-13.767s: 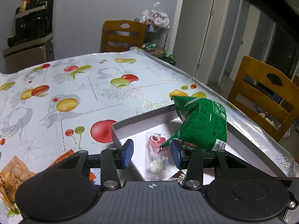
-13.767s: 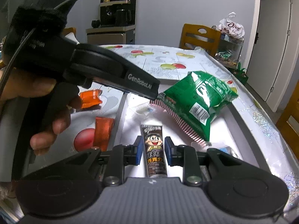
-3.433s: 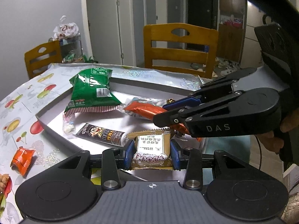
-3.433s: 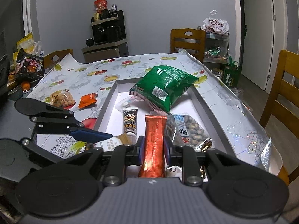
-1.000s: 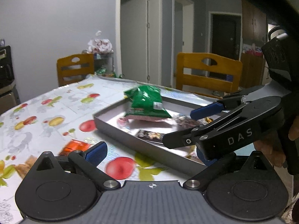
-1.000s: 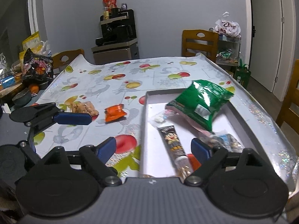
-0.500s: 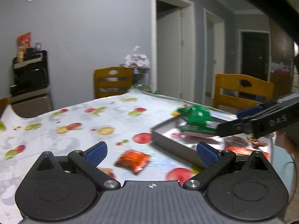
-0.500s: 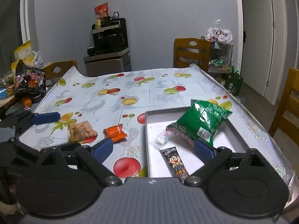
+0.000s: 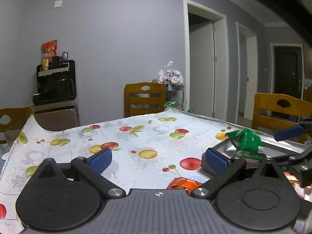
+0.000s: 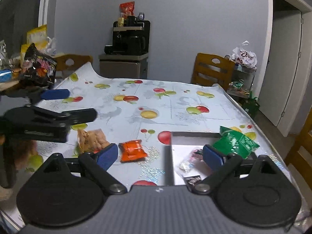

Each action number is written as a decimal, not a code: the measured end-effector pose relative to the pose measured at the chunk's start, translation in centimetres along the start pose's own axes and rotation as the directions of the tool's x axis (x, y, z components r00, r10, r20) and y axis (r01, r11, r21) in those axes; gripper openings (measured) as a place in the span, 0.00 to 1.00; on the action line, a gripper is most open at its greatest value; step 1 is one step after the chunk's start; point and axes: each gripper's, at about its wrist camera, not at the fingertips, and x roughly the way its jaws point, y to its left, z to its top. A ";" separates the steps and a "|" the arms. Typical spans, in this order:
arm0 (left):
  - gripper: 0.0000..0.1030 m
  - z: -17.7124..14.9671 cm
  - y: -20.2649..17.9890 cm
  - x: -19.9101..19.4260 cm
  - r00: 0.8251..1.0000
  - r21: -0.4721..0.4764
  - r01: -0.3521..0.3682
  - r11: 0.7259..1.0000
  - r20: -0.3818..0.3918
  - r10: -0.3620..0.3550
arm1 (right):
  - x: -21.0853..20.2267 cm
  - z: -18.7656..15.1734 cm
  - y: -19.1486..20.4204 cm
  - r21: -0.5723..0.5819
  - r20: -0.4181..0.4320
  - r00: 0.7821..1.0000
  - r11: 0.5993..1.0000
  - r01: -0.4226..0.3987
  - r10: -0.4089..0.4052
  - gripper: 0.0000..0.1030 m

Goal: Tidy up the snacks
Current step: 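Withdraw both open tools from the box back over the table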

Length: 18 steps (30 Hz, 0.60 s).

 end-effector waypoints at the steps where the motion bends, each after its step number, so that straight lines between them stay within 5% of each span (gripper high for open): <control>1: 1.00 -0.1 0.1 0.3 1.000 0.000 0.001 1.000 0.001 -0.001 | 0.2 0.0 0.2 -0.002 -0.011 1.000 1.000 0.003 -0.003 0.92; 7: 1.00 -1.1 0.9 1.0 0.999 -0.054 0.044 0.998 0.012 -0.044 | 1.0 0.4 -0.9 0.142 -0.081 0.997 0.990 0.009 0.003 0.92; 11: 1.00 -1.6 1.2 0.9 0.997 -0.077 0.076 0.994 0.022 -0.074 | 0.8 0.6 -0.3 0.084 -0.024 1.000 0.996 0.008 -0.006 0.92; 18: 1.00 -2.3 1.8 -0.1 0.996 -0.049 0.073 0.996 0.058 -0.070 | 2.9 0.9 1.7 0.024 -0.075 0.997 1.000 0.012 -0.011 0.92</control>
